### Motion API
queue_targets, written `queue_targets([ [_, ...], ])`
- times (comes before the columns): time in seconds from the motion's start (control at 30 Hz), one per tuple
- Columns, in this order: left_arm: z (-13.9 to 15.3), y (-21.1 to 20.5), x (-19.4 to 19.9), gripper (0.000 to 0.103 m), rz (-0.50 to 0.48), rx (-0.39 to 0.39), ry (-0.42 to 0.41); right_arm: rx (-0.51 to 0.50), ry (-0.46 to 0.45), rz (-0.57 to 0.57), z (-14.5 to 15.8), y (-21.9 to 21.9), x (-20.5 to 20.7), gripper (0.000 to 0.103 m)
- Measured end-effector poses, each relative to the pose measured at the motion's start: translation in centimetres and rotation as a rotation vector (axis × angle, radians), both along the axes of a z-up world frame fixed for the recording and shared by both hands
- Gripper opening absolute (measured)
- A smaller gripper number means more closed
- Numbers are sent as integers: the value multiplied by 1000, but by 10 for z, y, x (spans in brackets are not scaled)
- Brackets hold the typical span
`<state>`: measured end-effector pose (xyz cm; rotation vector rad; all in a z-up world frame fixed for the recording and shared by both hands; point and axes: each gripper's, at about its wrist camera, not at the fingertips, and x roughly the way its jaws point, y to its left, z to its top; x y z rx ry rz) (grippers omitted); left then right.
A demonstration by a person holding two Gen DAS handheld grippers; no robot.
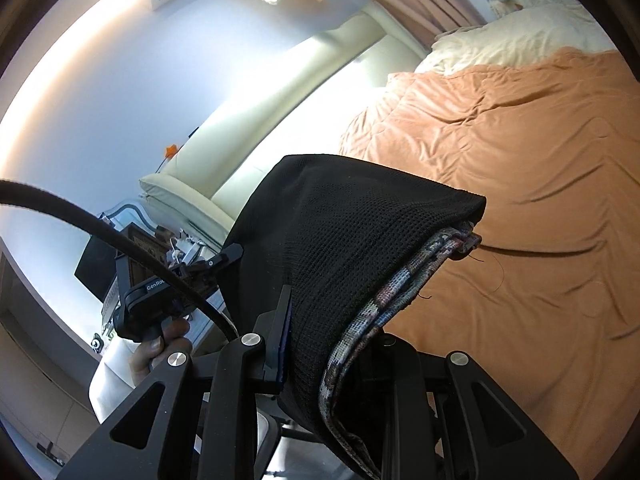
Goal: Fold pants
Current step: 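Lift the black bundle with both grippers and carry it toward the bed corner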
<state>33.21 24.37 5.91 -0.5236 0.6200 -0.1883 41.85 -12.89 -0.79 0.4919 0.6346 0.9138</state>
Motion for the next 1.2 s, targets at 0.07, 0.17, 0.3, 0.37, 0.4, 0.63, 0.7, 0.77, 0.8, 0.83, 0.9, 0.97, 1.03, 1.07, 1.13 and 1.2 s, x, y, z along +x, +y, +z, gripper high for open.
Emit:
queue_targets([
  [0.07,2,17,0,8,19,1,-7,-6,-19,19,1,18,7,20],
  [0.17,5,43,0,8,49,4,-14,-11,-37,41,2,44,17,20],
  [0.3,6,76,1,8,92,8,-19,-18,-54,64,2,81,33,20],
  [0.37,7,90,3,8,111,11,-19,-20,-57,75,1,102,42,20],
  [0.4,6,99,4,8,121,9,-18,-21,-62,78,0,111,45,20],
  [0.63,5,150,17,8,170,19,-21,-6,-79,111,-8,173,72,20],
  [0.7,5,164,24,8,177,34,-23,-7,-79,115,-11,190,80,20],
  [0.77,5,176,30,8,184,40,-21,-21,-84,120,-12,207,88,20],
  [0.8,7,183,34,8,187,47,-23,-28,-85,121,-12,215,91,20],
  [0.83,8,189,36,8,189,54,-26,-33,-87,123,-12,225,96,20],
  [0.9,10,201,41,8,193,74,-29,-32,-85,126,-10,239,102,20],
  [0.97,11,212,47,8,206,90,-25,-25,-70,126,-9,255,112,20],
  [1.03,10,225,52,8,221,95,-21,-29,-74,125,-7,268,118,20],
  [1.07,10,230,54,8,229,98,-20,-34,-74,126,-7,277,122,20],
  [1.13,8,242,57,8,248,96,-19,-38,-75,131,-6,295,128,20],
  [1.2,7,254,60,8,267,106,-17,-43,-84,132,-5,309,130,20],
])
